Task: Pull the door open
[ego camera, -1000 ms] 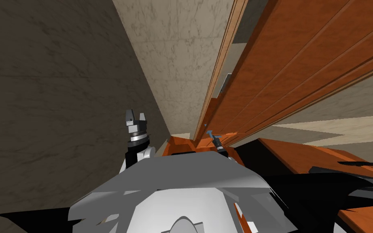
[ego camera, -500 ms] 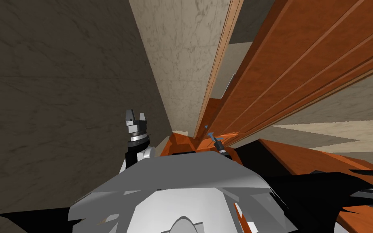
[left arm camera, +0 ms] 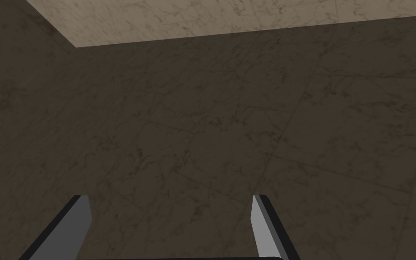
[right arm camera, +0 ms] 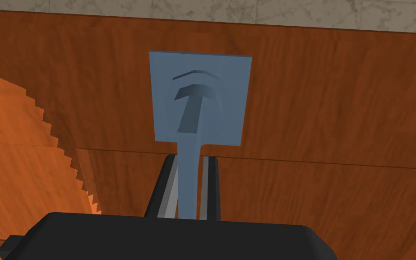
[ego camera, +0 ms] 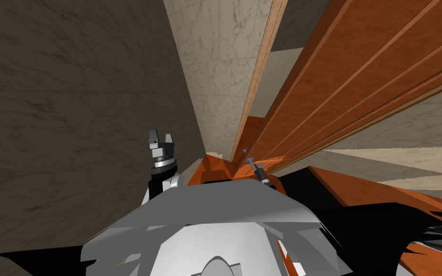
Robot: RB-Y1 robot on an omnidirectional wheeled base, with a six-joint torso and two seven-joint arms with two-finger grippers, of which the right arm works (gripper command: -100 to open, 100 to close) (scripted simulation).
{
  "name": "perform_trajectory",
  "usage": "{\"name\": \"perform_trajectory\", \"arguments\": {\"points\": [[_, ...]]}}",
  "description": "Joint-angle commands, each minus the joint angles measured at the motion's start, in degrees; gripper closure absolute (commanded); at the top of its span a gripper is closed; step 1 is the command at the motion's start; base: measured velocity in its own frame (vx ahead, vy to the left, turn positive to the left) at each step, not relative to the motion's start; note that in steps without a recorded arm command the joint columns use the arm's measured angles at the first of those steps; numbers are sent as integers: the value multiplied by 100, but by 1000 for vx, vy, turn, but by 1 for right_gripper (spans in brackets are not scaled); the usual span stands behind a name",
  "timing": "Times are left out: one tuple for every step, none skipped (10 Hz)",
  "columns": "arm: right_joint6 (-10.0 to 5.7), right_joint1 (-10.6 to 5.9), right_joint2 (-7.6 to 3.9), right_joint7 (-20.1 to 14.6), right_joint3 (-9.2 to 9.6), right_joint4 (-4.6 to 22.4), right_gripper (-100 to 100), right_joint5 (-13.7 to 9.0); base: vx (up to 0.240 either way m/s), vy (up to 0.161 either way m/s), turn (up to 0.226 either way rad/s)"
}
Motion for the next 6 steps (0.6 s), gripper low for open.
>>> {"name": "perform_trajectory", "arguments": {"points": [[-98, 7, -24, 1, -13, 89, 100, 23, -227, -63, 153], [-153, 4, -42, 0, -26, 137, 100, 34, -217, -66, 168], [-209, 0, -60, -1, -39, 188, 100, 46, -238, -81, 178], [-266, -3, -79, -2, -52, 238, 100, 58, -221, -102, 182], [-346, -8, -105, -3, -71, 310, 100, 75, -250, -94, 236], [-394, -10, -121, -4, -82, 353, 100, 85, -257, -100, 183]]}}
